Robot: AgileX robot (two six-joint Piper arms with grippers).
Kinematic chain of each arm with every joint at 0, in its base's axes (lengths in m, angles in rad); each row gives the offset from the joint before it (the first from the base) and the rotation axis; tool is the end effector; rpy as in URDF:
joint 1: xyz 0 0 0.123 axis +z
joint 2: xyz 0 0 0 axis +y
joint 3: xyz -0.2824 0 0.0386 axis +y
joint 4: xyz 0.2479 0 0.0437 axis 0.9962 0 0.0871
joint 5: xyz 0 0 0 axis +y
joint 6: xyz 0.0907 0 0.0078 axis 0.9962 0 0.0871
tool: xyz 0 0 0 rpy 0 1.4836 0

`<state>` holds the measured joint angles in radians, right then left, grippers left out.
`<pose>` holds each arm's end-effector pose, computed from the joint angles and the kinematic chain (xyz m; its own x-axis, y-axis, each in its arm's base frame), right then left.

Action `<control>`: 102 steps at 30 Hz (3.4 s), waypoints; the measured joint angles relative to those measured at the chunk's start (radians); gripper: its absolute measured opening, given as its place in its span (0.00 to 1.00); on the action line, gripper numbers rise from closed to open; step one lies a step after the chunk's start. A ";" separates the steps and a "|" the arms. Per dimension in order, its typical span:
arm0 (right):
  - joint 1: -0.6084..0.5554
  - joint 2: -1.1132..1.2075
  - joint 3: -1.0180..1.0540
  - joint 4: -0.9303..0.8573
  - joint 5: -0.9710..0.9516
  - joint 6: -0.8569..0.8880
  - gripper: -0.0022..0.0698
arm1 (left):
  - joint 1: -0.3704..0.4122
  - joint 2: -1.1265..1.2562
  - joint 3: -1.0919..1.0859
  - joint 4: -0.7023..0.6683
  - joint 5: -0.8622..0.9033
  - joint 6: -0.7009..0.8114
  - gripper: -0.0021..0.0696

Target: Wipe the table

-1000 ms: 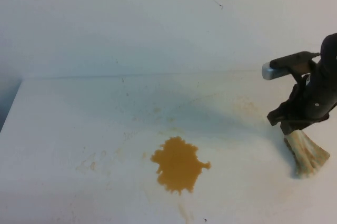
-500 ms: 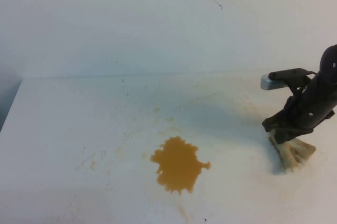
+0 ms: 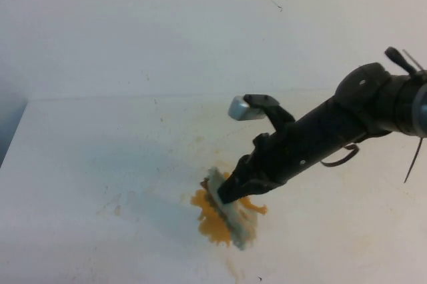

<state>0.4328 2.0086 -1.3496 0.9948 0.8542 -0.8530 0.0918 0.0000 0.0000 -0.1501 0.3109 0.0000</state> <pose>0.3456 0.2232 0.1814 -0.7844 -0.4153 -0.4607 -0.6193 0.5656 0.5446 0.0544 0.0008 0.1853 -0.2088 -0.1622 -0.9644 -0.0777 0.9858 -0.1490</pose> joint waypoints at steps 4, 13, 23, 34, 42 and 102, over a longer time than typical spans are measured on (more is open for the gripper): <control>0.105 0.018 0.000 0.038 0.006 -0.024 0.07 | 0.000 0.000 0.000 0.000 0.000 0.000 0.02; 0.169 0.126 0.000 0.066 -0.082 0.035 0.07 | 0.000 0.000 0.000 0.000 0.000 0.000 0.02; 0.104 0.274 -0.204 -0.032 -0.061 0.259 0.07 | 0.000 0.000 0.000 0.000 0.000 0.000 0.02; 0.005 0.327 -0.462 -0.365 0.011 0.491 0.07 | 0.000 0.000 0.000 0.000 0.000 0.000 0.02; -0.017 0.335 -0.581 -0.362 0.141 0.312 0.07 | 0.000 0.000 0.000 0.000 0.000 0.000 0.02; 0.170 0.142 -0.167 -0.270 -0.002 -0.067 0.07 | 0.000 0.000 0.000 0.000 0.000 0.000 0.02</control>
<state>0.6026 2.1502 -1.5164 0.7245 0.8522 -0.9199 0.0918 0.0000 0.0000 -0.1501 0.3109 0.0000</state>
